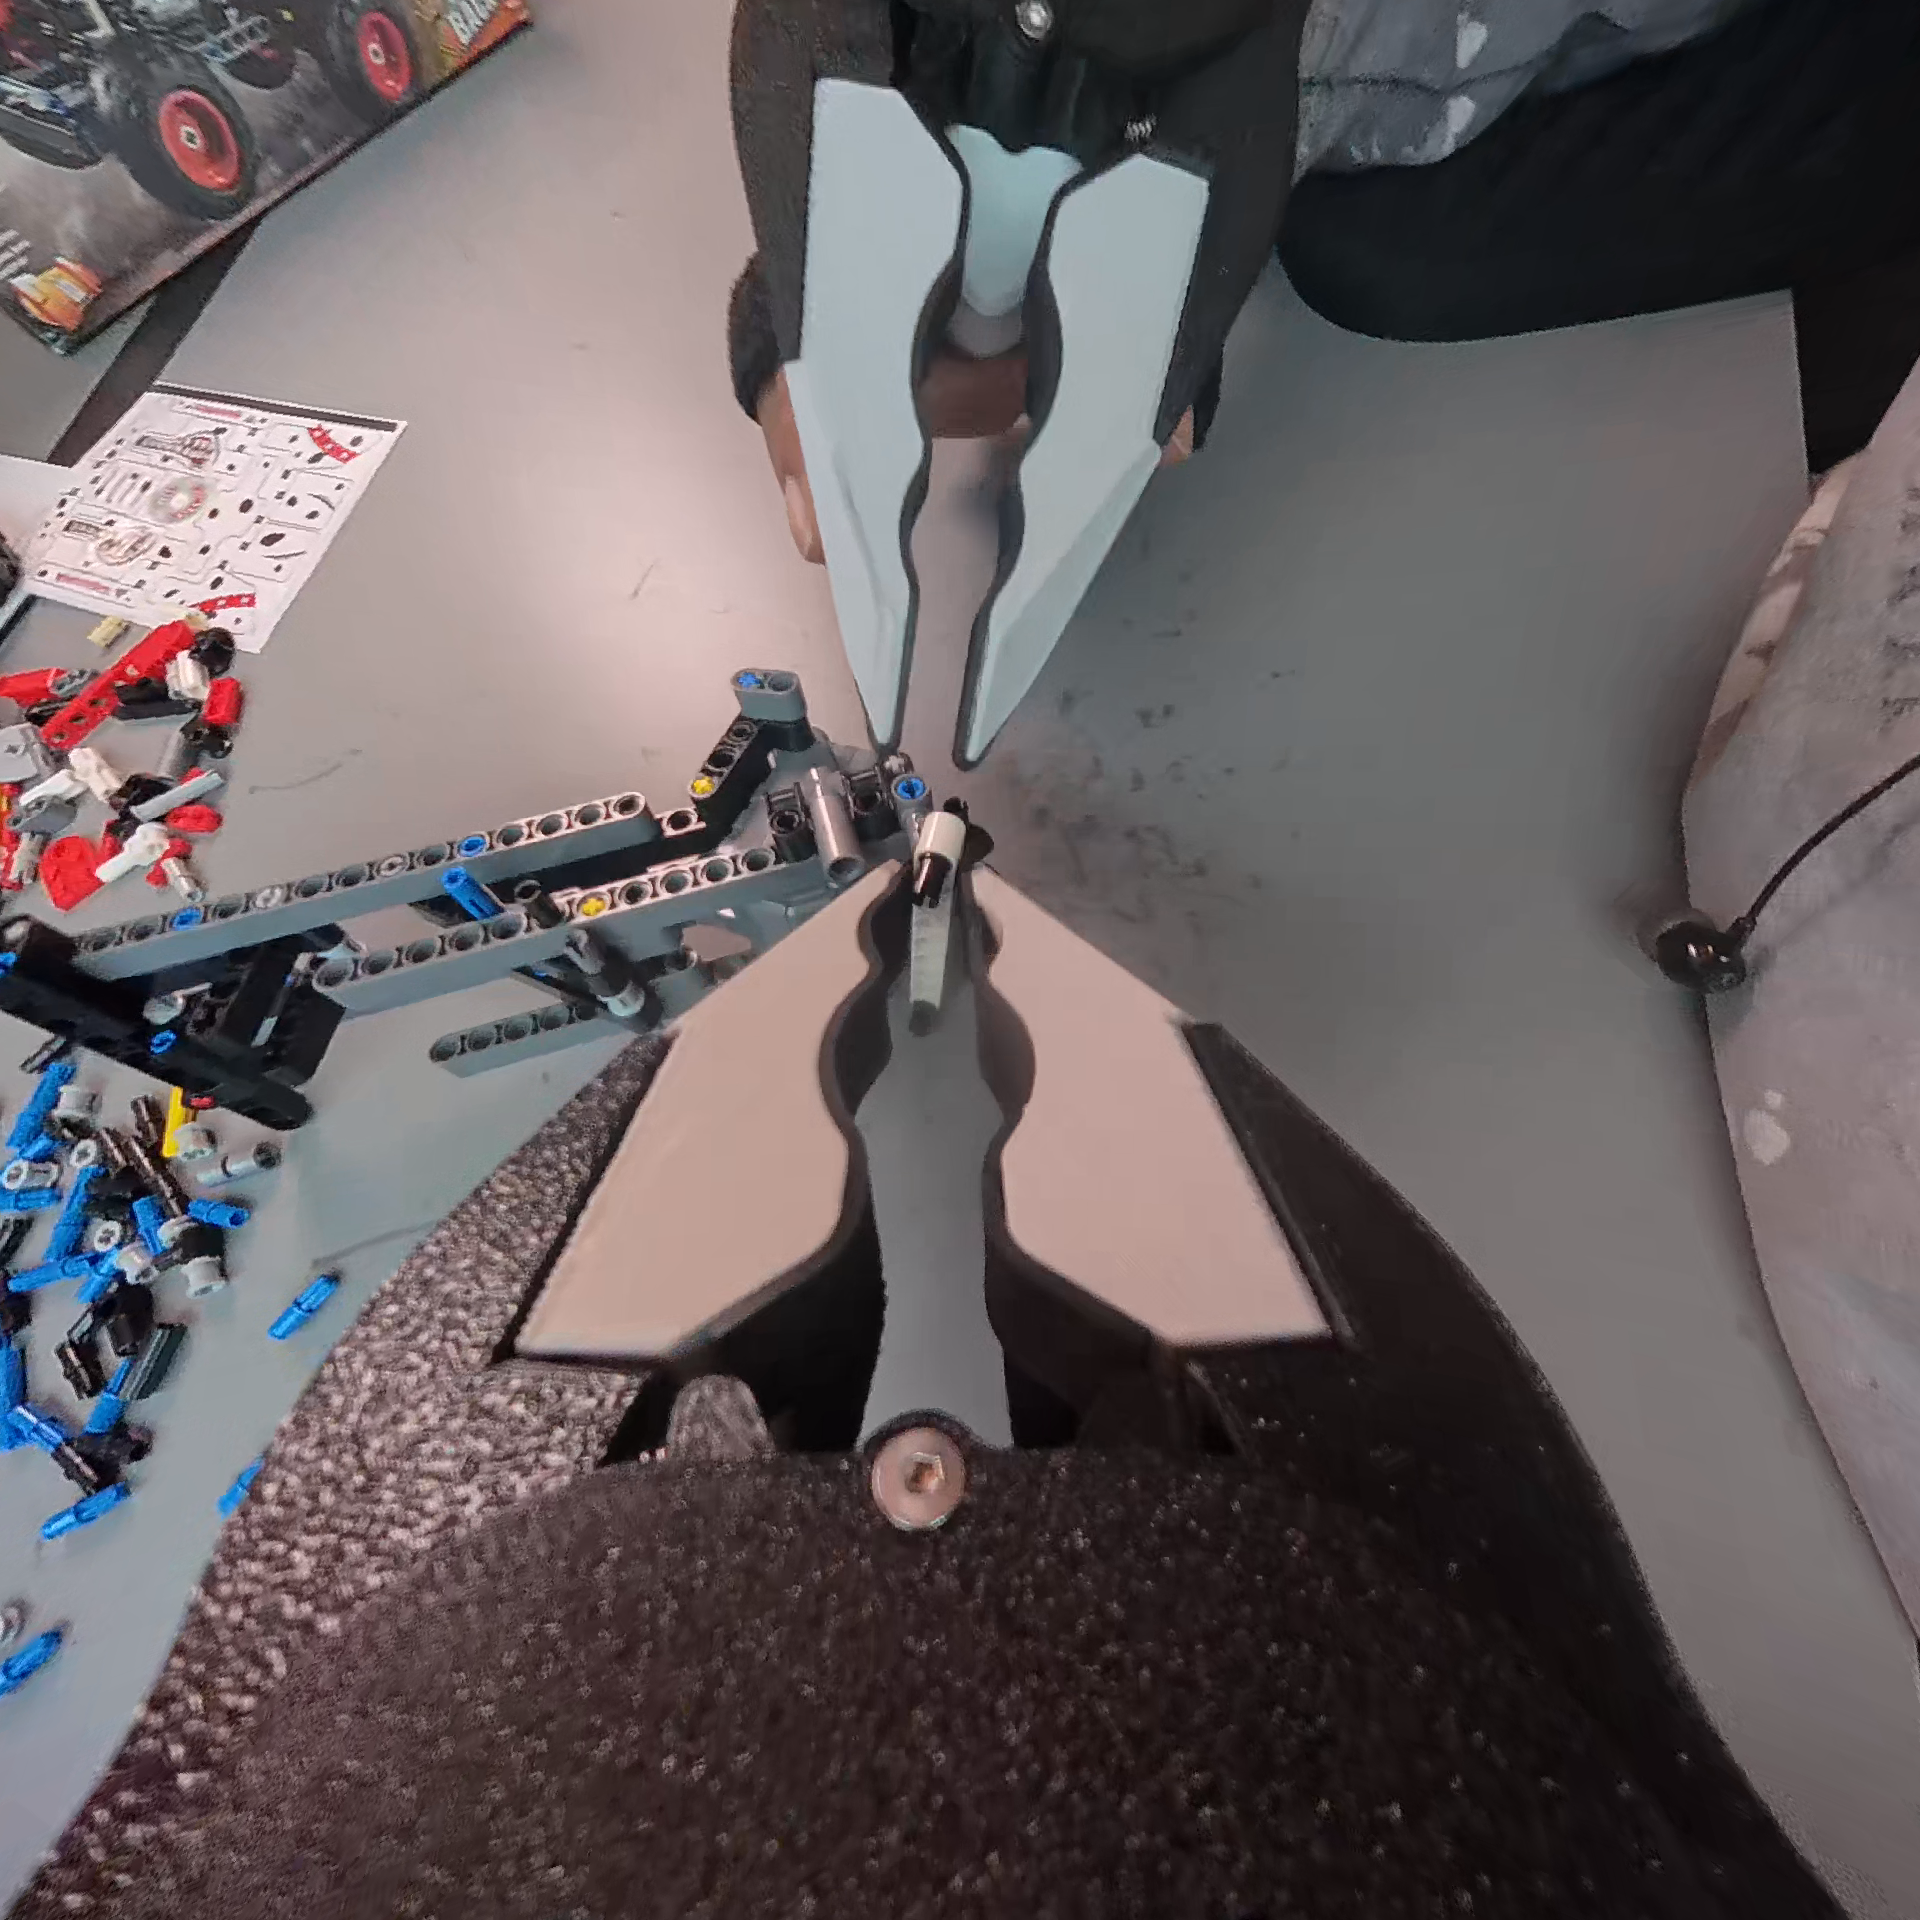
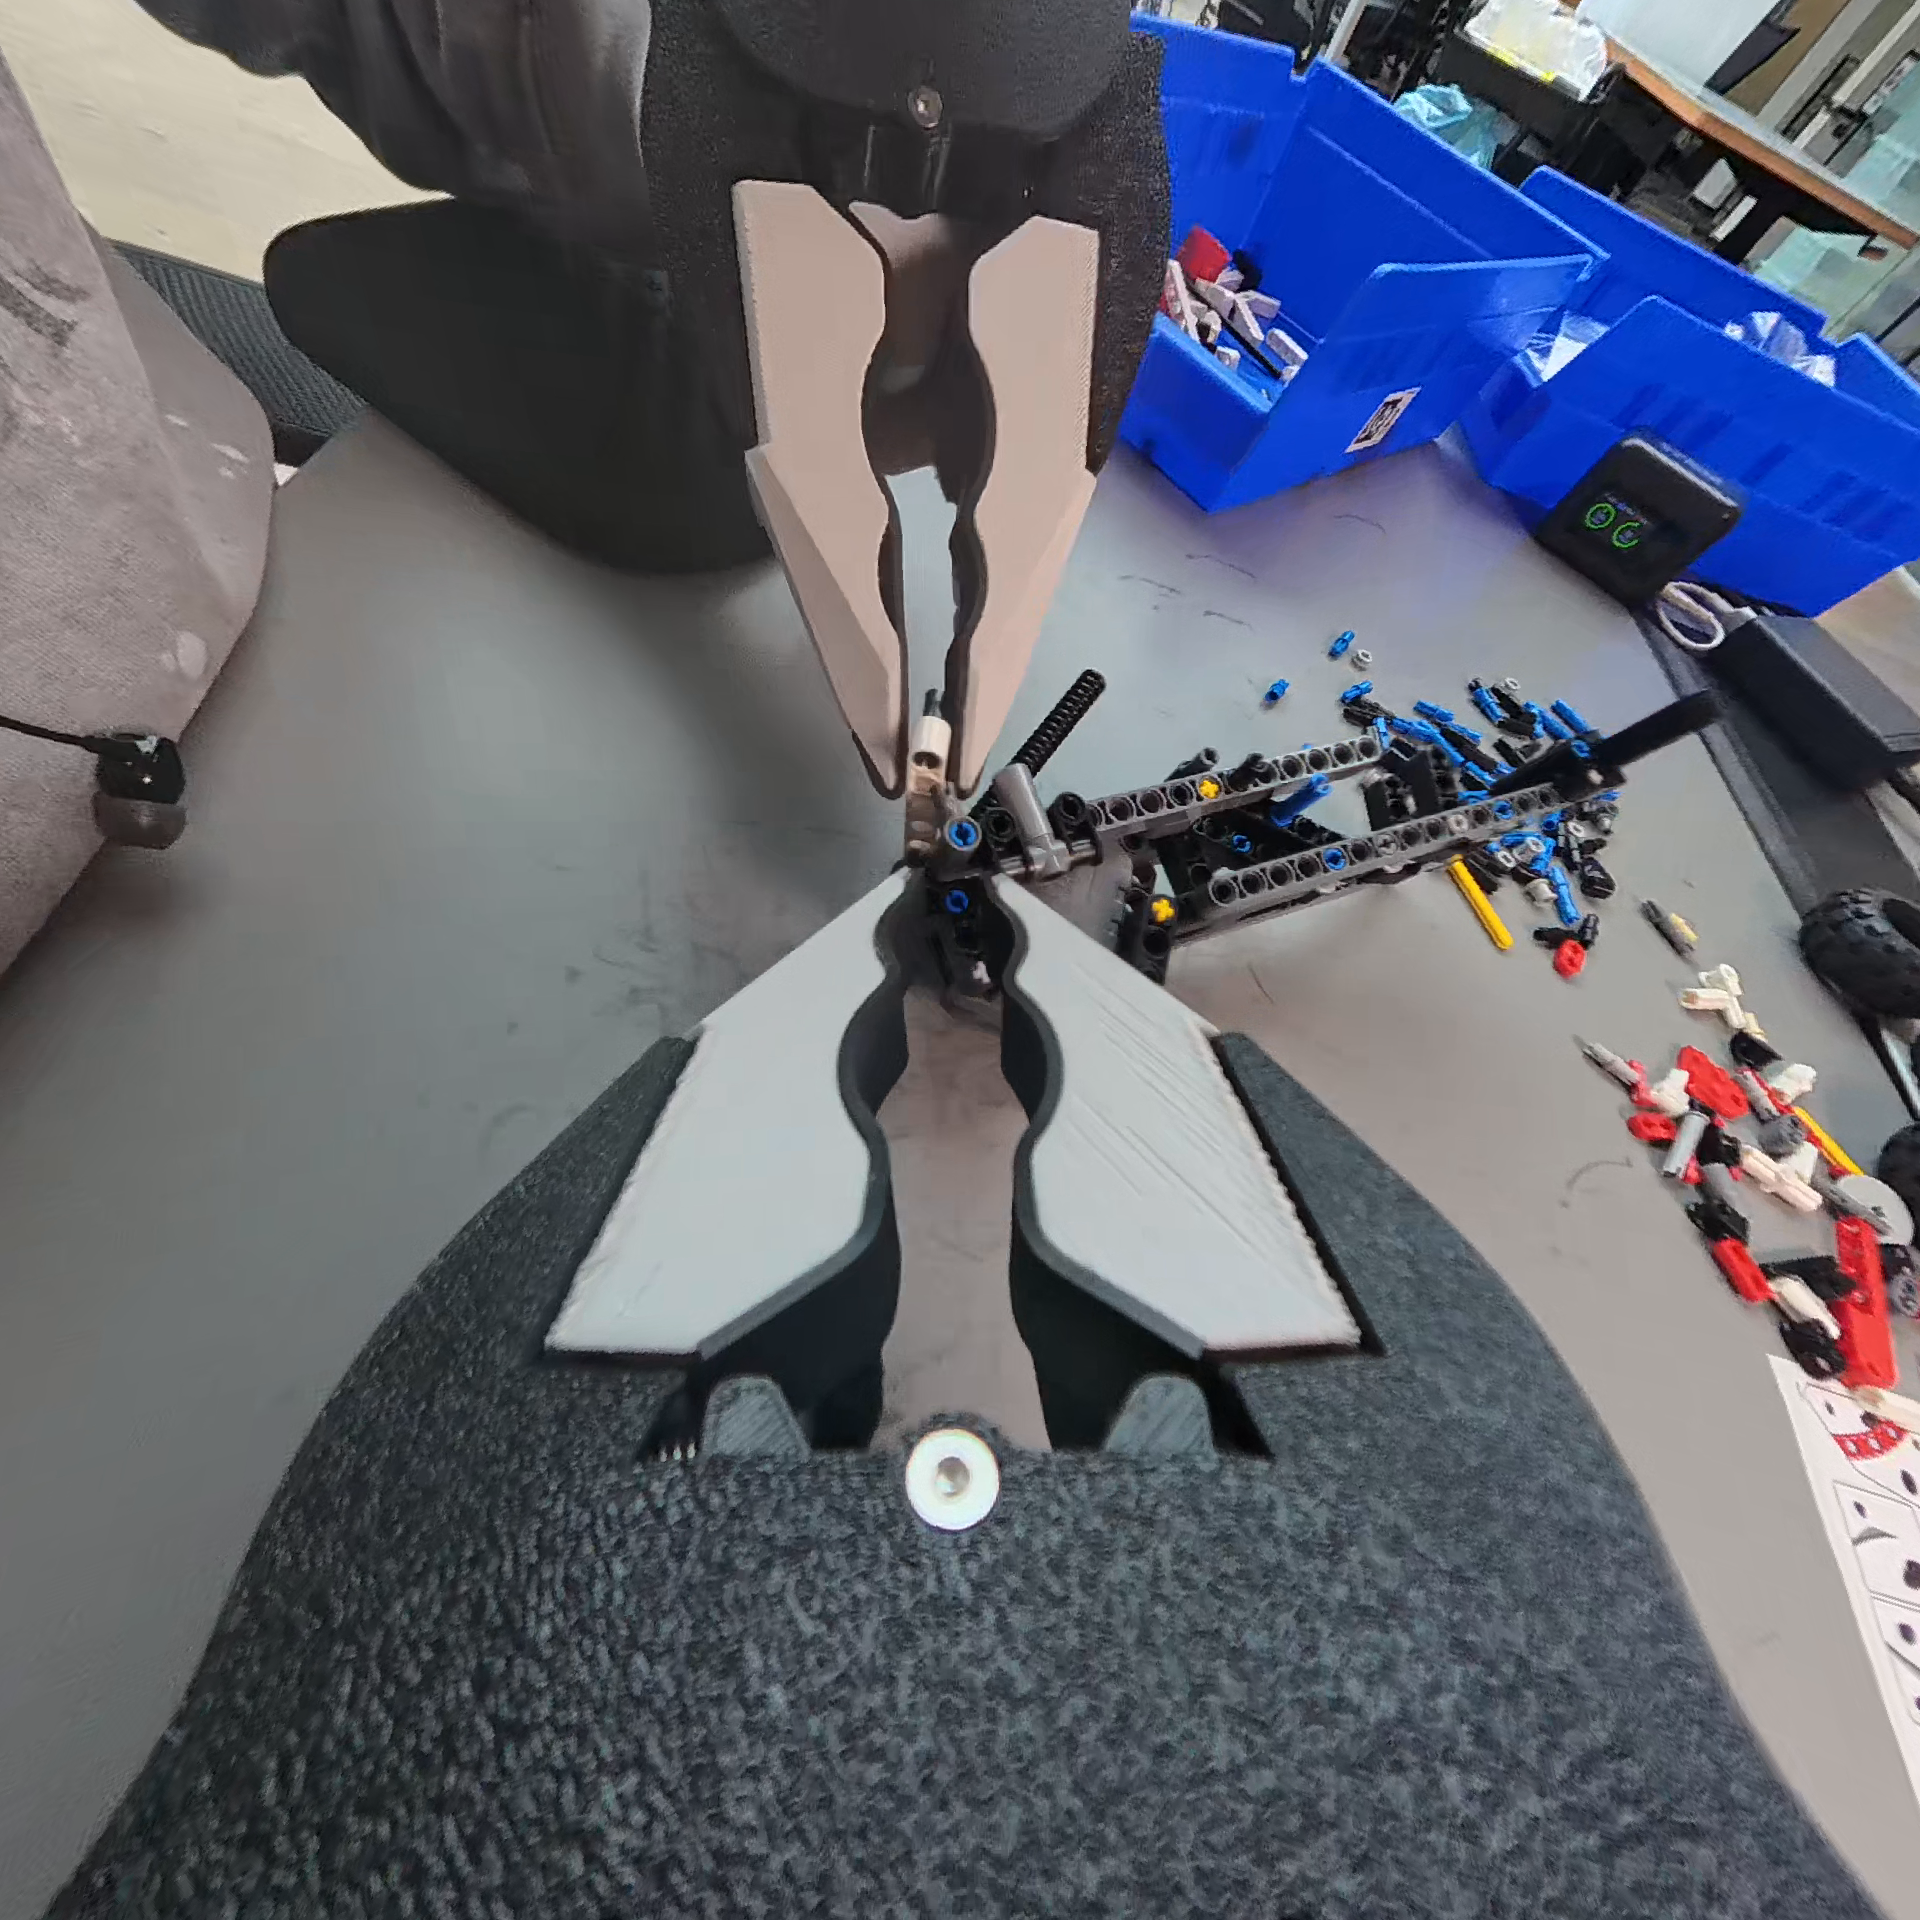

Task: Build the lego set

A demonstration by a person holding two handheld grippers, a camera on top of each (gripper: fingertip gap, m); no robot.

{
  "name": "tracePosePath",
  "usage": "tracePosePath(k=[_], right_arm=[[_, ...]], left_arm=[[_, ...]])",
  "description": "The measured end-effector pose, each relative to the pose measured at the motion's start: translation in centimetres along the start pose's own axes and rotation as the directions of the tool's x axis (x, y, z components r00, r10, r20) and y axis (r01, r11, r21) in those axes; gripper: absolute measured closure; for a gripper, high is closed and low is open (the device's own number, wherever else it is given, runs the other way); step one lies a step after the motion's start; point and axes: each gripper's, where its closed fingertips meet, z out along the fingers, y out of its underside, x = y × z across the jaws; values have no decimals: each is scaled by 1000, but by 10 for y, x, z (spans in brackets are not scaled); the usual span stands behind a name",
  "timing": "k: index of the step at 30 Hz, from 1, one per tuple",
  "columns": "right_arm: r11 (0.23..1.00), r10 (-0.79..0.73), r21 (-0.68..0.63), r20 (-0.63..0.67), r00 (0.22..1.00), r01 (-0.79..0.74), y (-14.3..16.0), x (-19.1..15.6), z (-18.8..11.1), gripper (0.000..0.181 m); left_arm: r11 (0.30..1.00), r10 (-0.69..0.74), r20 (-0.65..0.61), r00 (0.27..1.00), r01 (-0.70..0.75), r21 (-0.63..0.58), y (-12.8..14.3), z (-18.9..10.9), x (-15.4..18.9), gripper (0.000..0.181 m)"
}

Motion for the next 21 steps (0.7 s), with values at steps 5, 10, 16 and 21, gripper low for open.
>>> tracePosePath(k=[5,10,16,21], right_arm=[[1000,31,-5,-19,999,-31,0,0,10,171],[1000,20,14,-20,1000,-20,-3,6,9,171],[996,-91,-19,56,994,92,-5,20,11,145],[986,-91,-120,193,977,116,9,28,20,132]], left_arm=[[993,-89,121,989,79,84,1,0,-8,170],[989,-97,162,982,78,122,3,-3,-9,169],[988,-12,141,990,-10,155,-3,-8,-8,160],[986,14,117,993,-33,163,-4,-6,-8,166]])
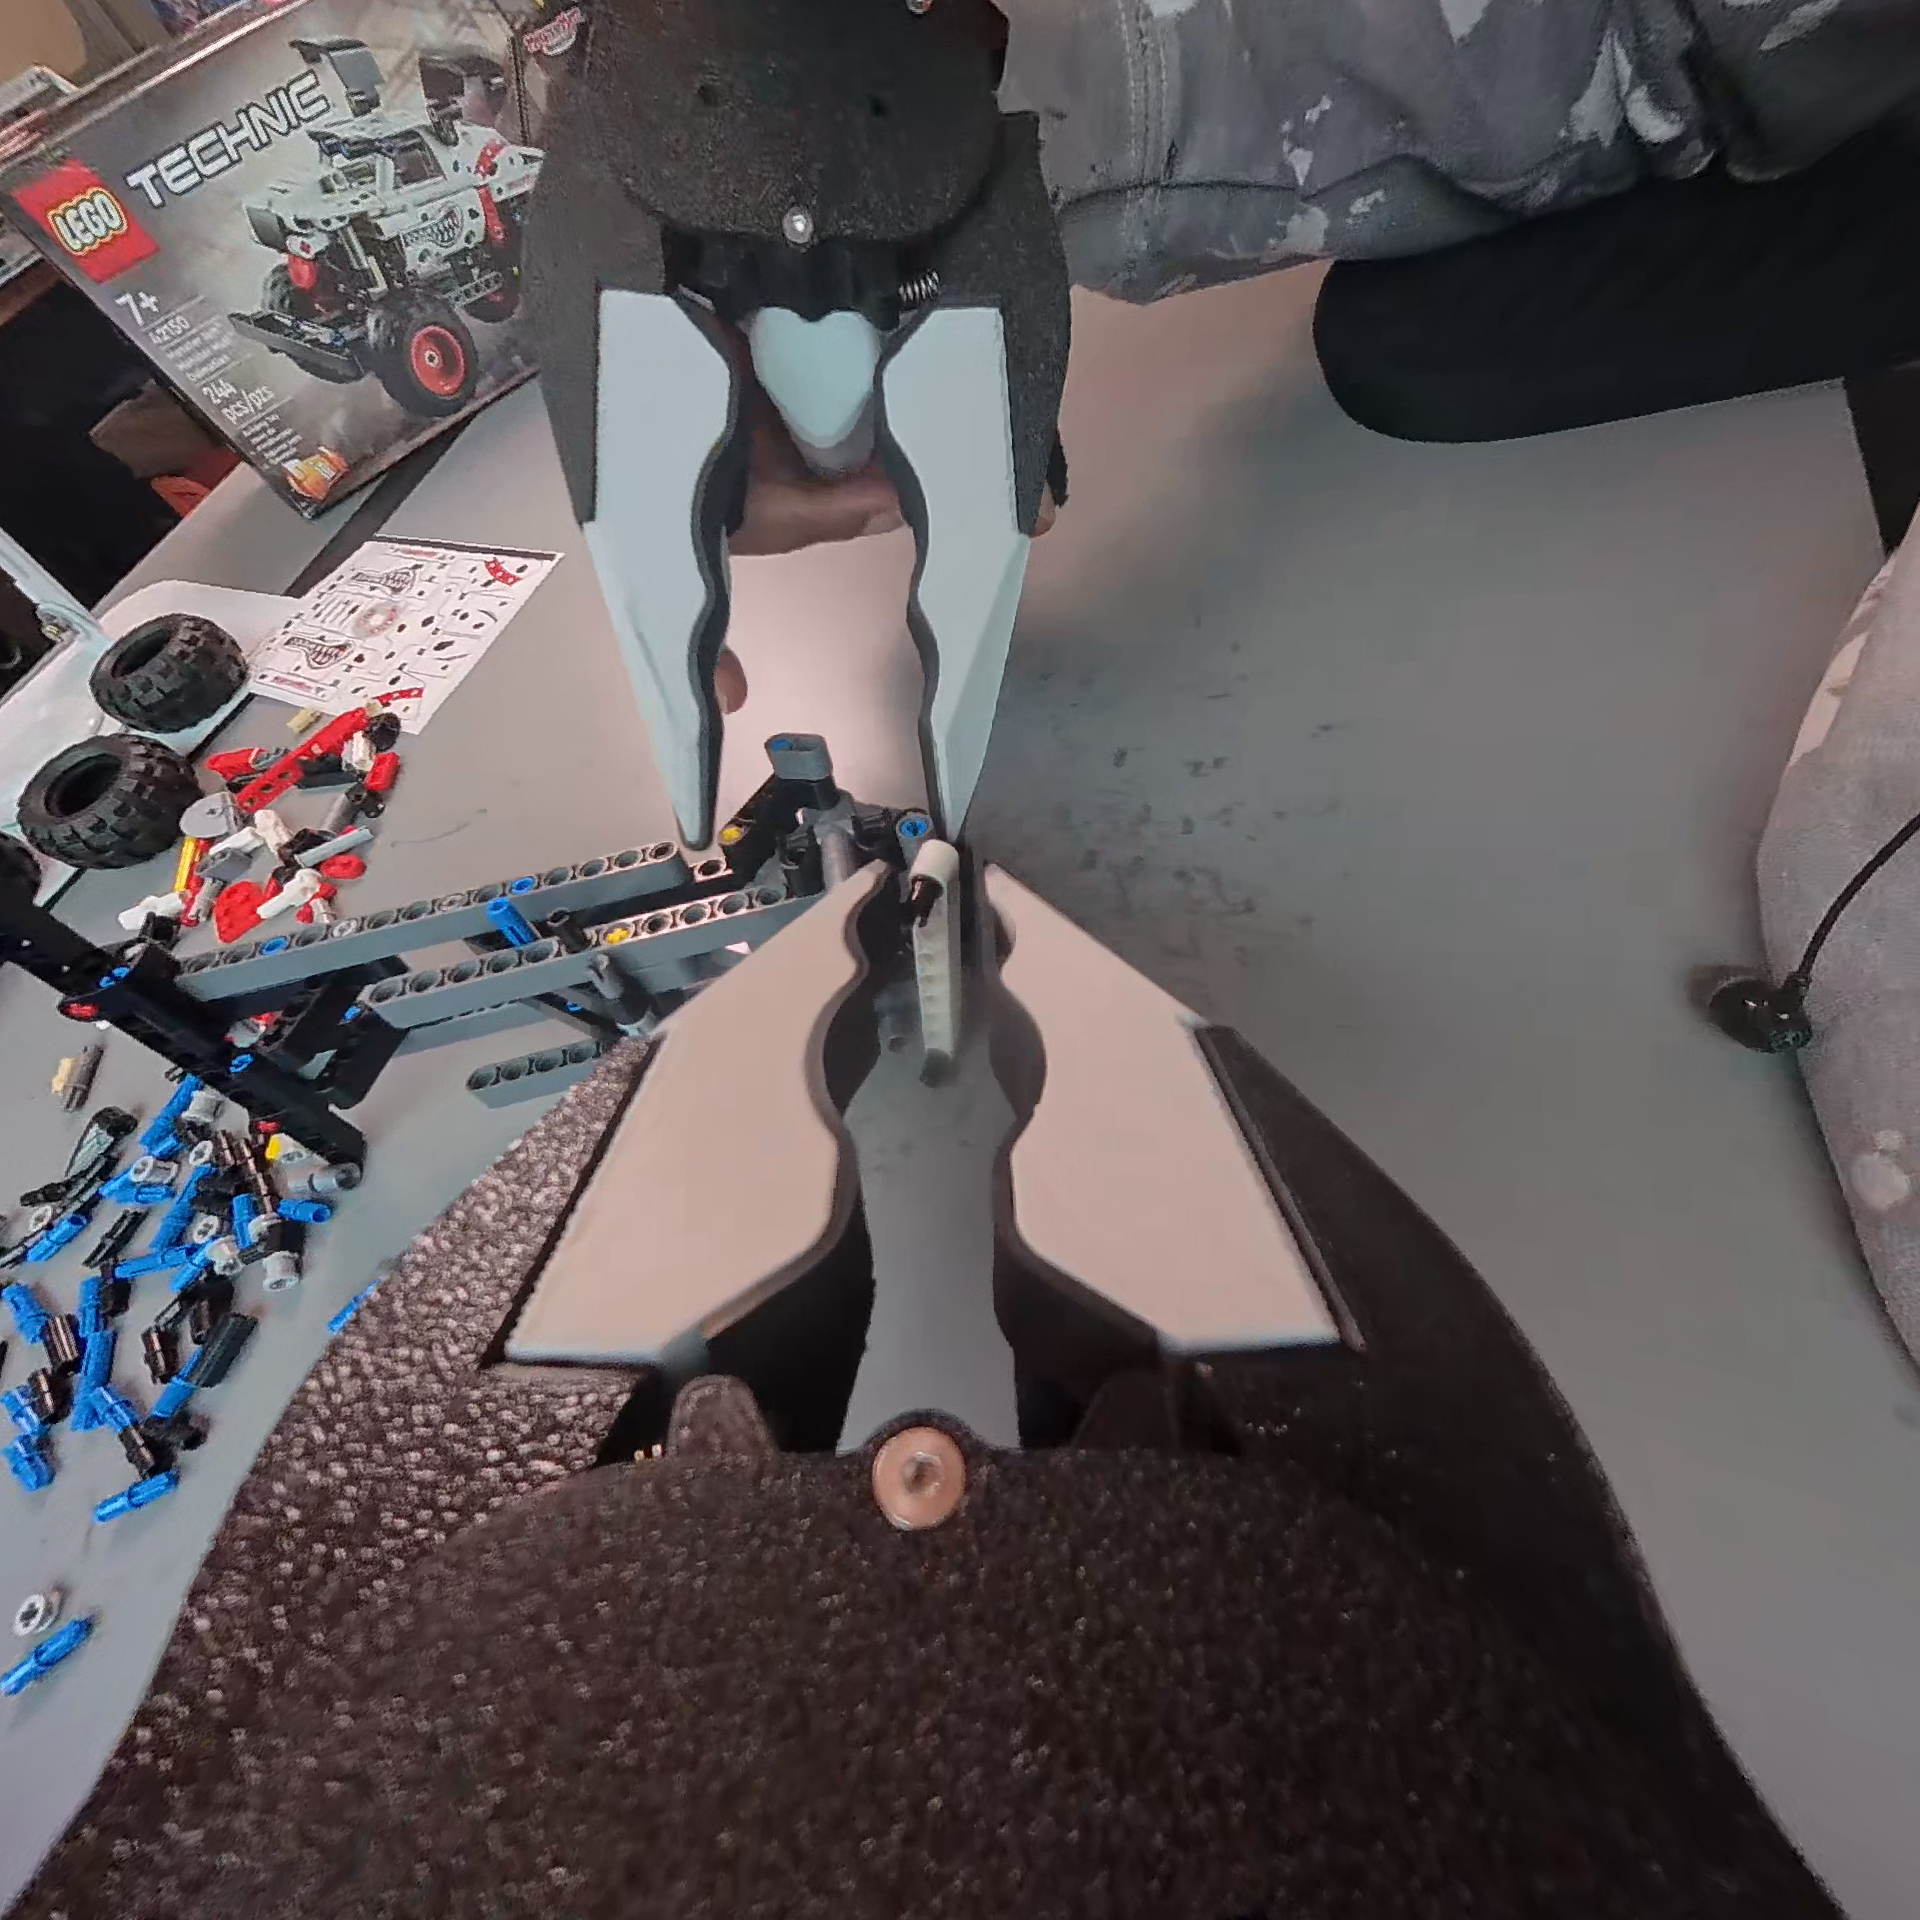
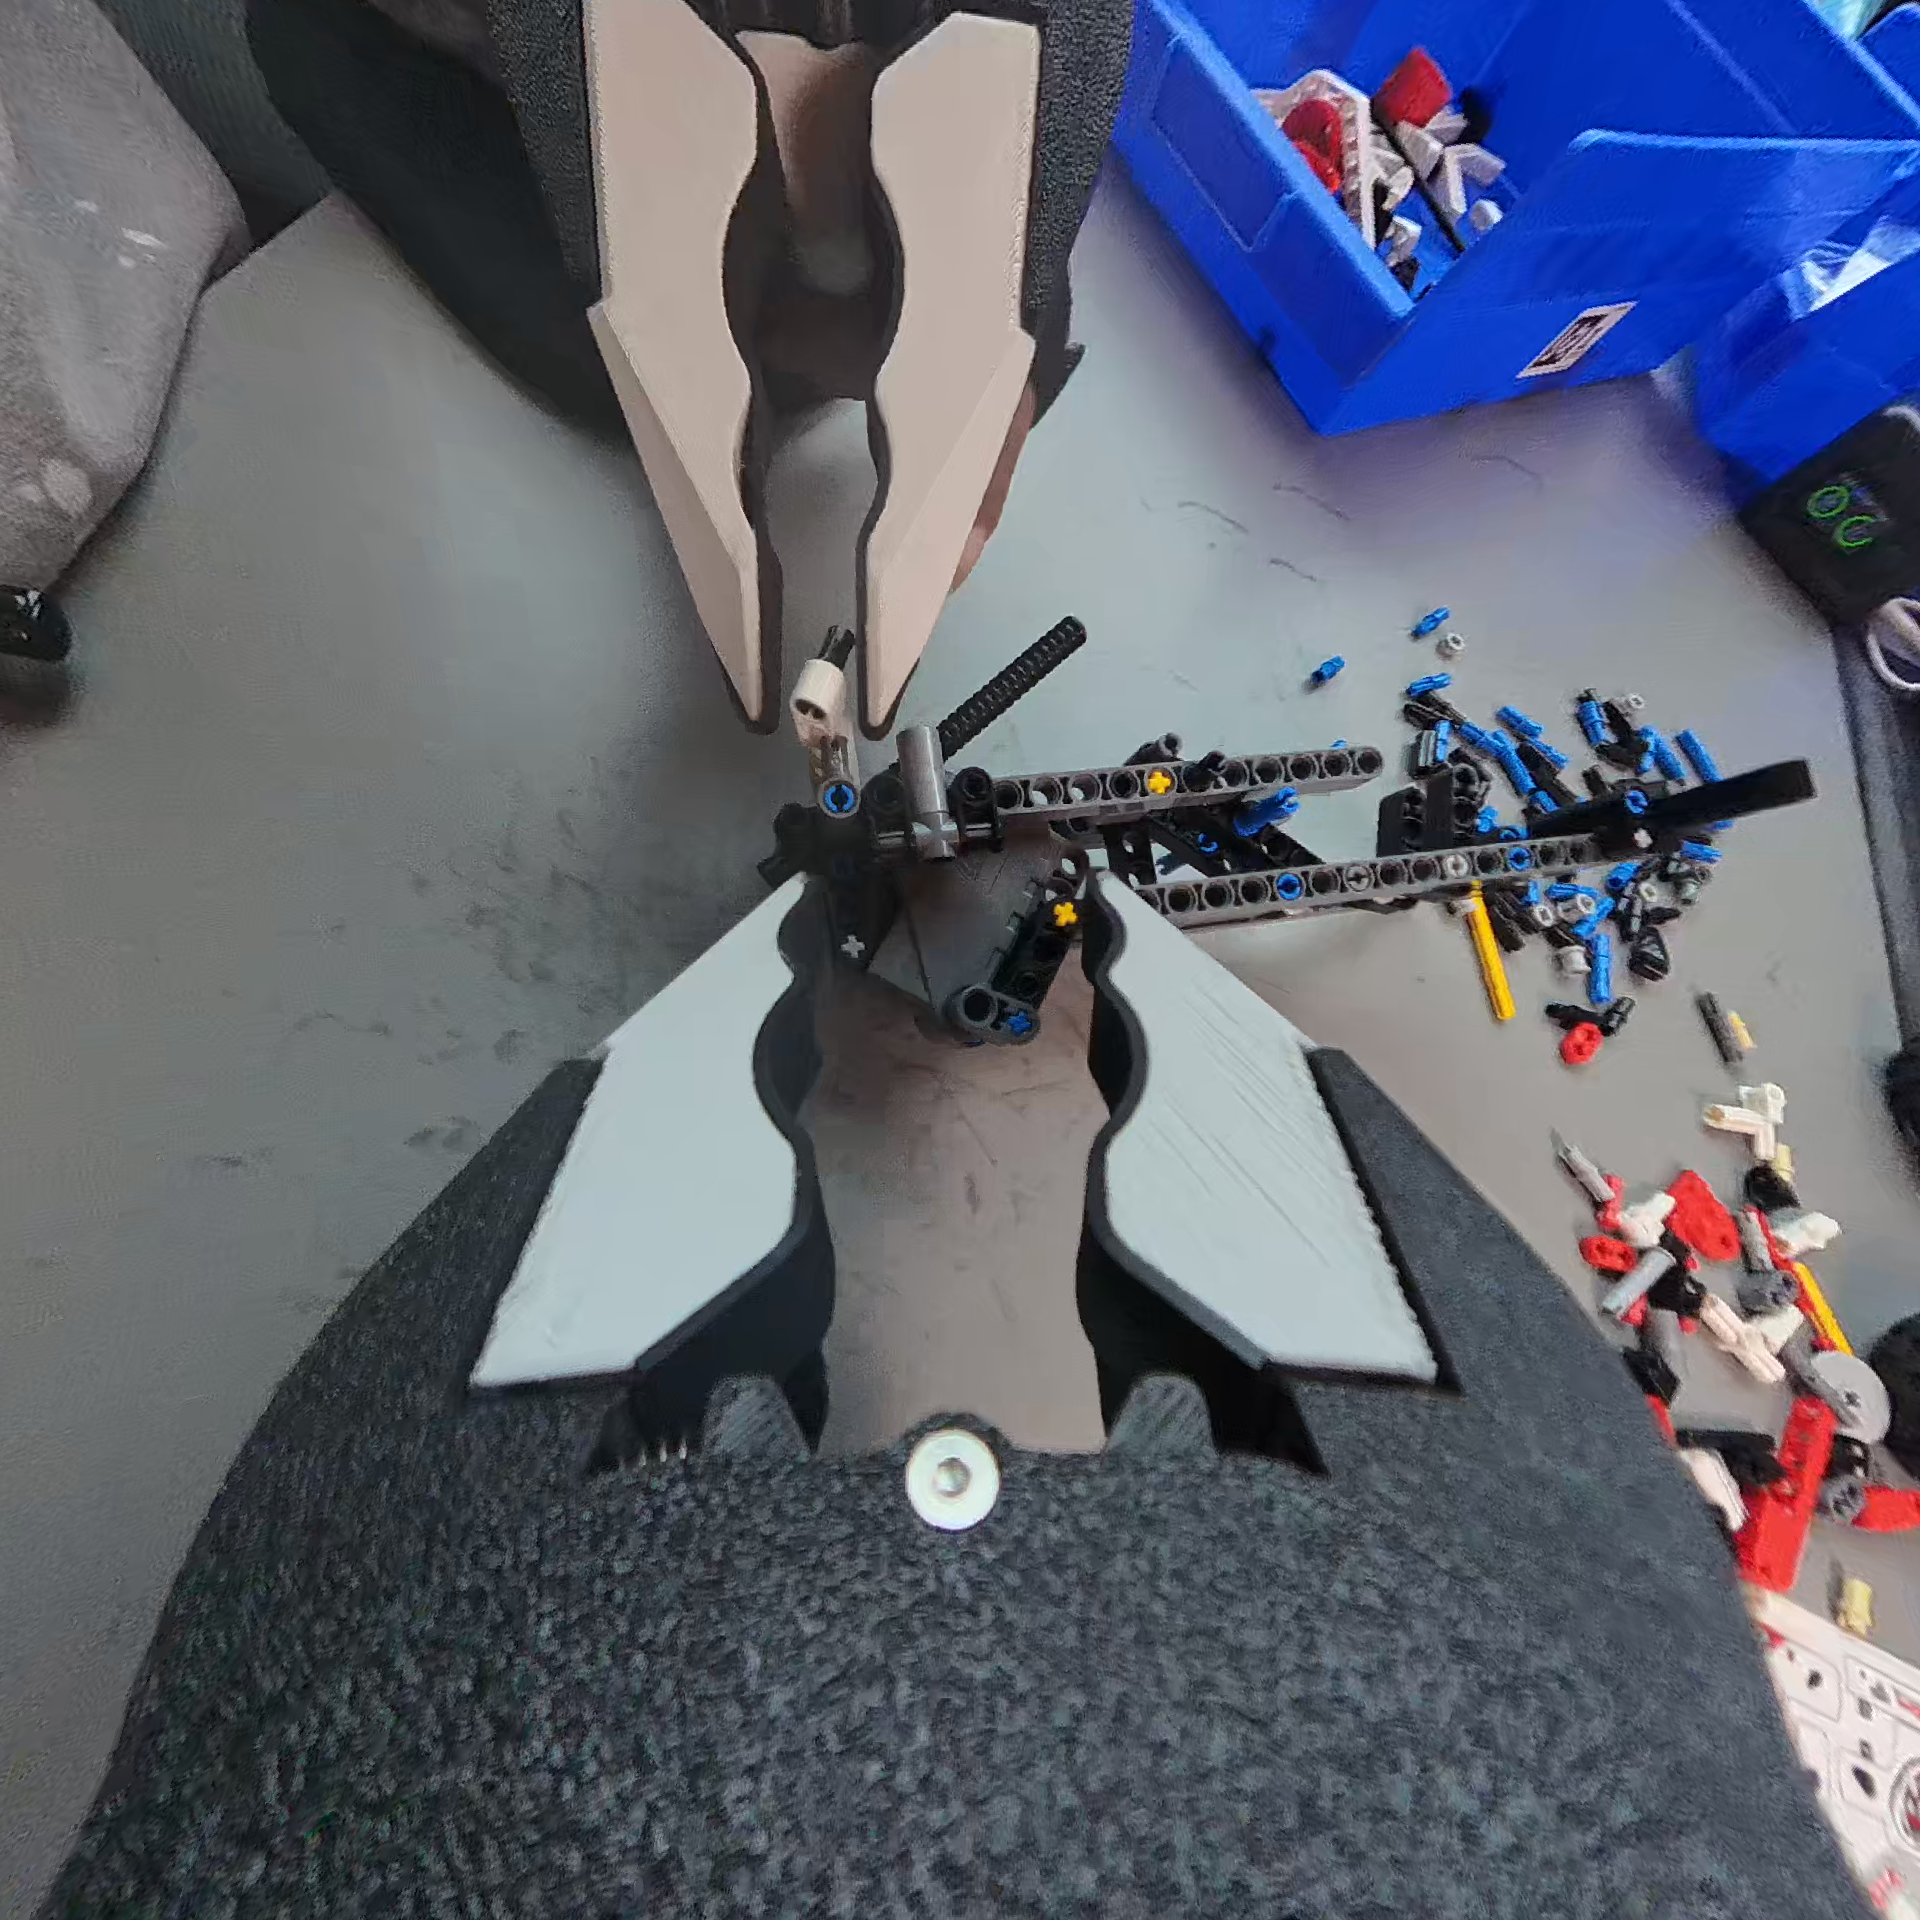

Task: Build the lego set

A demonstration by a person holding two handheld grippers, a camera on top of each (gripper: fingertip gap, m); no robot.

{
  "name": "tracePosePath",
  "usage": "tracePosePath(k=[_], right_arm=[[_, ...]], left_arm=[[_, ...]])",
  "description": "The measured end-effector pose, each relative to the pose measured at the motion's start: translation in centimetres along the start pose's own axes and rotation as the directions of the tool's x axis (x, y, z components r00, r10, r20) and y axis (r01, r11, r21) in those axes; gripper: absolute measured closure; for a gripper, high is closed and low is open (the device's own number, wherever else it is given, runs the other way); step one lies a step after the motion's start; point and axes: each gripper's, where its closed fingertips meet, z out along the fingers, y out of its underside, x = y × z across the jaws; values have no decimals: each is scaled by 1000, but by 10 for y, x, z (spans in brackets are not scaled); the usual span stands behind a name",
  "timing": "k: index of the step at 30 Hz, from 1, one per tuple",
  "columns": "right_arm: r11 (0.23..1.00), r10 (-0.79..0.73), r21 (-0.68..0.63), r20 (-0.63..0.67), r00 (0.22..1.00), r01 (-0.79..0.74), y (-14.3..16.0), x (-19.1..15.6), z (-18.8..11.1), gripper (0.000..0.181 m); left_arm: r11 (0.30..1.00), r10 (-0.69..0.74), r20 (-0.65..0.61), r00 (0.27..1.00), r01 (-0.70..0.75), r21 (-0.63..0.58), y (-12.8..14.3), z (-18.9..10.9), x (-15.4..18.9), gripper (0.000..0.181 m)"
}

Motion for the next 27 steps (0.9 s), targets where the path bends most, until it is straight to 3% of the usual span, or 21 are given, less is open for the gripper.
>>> tracePosePath(k=[3,8,19,27], right_arm=[[1000,16,10,53,998,-17,-1,-7,8,147],[997,56,56,1,998,-56,-3,-10,8,156],[991,117,79,-54,992,-112,-8,-10,13,159],[986,128,110,-43,991,-123,-16,-4,6,151]], left_arm=[[1000,-4,19,1000,4,-8,2,2,-4,170],[997,-78,38,996,78,8,3,0,-6,171],[989,-136,117,984,141,-34,8,-7,-11,171],[995,-94,70,993,96,-30,11,-17,-9,166]])
